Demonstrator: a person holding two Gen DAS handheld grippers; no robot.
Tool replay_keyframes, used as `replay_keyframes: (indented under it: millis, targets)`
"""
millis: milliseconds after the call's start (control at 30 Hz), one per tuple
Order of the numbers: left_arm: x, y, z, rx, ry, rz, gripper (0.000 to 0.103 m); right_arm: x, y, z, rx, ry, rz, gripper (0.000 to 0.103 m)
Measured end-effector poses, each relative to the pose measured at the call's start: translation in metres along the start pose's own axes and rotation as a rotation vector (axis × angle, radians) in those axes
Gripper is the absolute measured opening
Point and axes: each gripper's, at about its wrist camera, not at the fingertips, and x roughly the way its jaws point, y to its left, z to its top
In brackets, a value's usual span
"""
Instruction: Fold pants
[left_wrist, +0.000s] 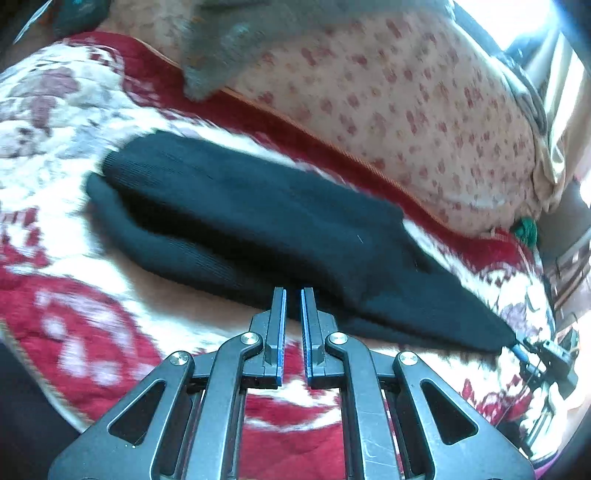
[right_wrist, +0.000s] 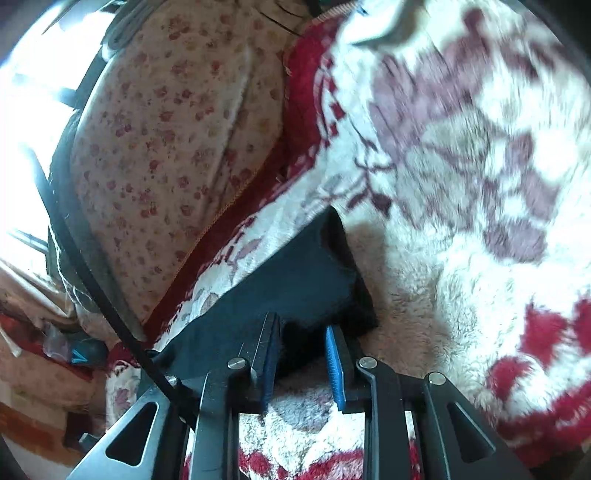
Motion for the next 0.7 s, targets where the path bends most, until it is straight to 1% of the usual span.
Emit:
replay_keyframes:
  millis: [33, 67, 100, 133, 200, 267, 300, 333, 367, 433, 467, 533, 633, 700]
  targets:
    - [-0.008, 0.009, 0.004, -0.016, -0.025, 0.011, 0.013, 0.002, 0.008, -0.002, -0.022, 0.013, 0.023, 0.024]
    - [-0.012, 0.017, 0.008, -0.034, -0.033, 0.007, 0.032, 0.005, 0.018, -0.005, -0.046, 0.029, 0.05, 0.026]
    - [-0.014, 0.023, 0.009, -0.053, -0.037, -0.005, 0.053, 0.013, 0.034, -0.012, -0.078, 0.06, 0.099, 0.027]
    - [-0.017, 0.033, 0.012, -0.091, -0.047, -0.028, 0.059, 0.021, 0.045, -0.017, -0.095, 0.091, 0.146, 0.028]
    - [-0.018, 0.044, 0.016, -0.132, -0.057, -0.04, 0.06, 0.046, 0.075, -0.036, -0.122, 0.193, 0.277, 0.028]
    - [-0.011, 0.051, 0.021, -0.153, -0.026, -0.06, 0.061, 0.069, 0.102, -0.055, -0.162, 0.261, 0.335, 0.029]
    - [-0.004, 0.054, 0.024, -0.163, 0.0, -0.062, 0.061, 0.087, 0.121, -0.068, -0.197, 0.311, 0.358, 0.029]
    - [0.003, 0.058, 0.026, -0.186, 0.023, -0.055, 0.061, 0.098, 0.134, -0.078, -0.221, 0.347, 0.367, 0.029]
    - [0.006, 0.061, 0.028, -0.202, 0.03, -0.054, 0.061, 0.112, 0.151, -0.088, -0.254, 0.388, 0.377, 0.029]
    - [0.012, 0.066, 0.032, -0.227, 0.02, -0.057, 0.061, 0.131, 0.178, -0.104, -0.314, 0.433, 0.403, 0.029]
    - [0.014, 0.068, 0.036, -0.237, 0.013, -0.044, 0.061, 0.14, 0.19, -0.11, -0.336, 0.448, 0.408, 0.029]
    - [0.019, 0.073, 0.041, -0.257, 0.008, -0.045, 0.061, 0.158, 0.206, -0.116, -0.346, 0.482, 0.42, 0.029]
    - [0.034, 0.08, 0.052, -0.286, 0.019, -0.027, 0.061, 0.177, 0.218, -0.122, -0.369, 0.498, 0.42, 0.029]
    - [0.041, 0.081, 0.059, -0.297, 0.012, -0.017, 0.061, 0.186, 0.223, -0.128, -0.383, 0.498, 0.405, 0.029]
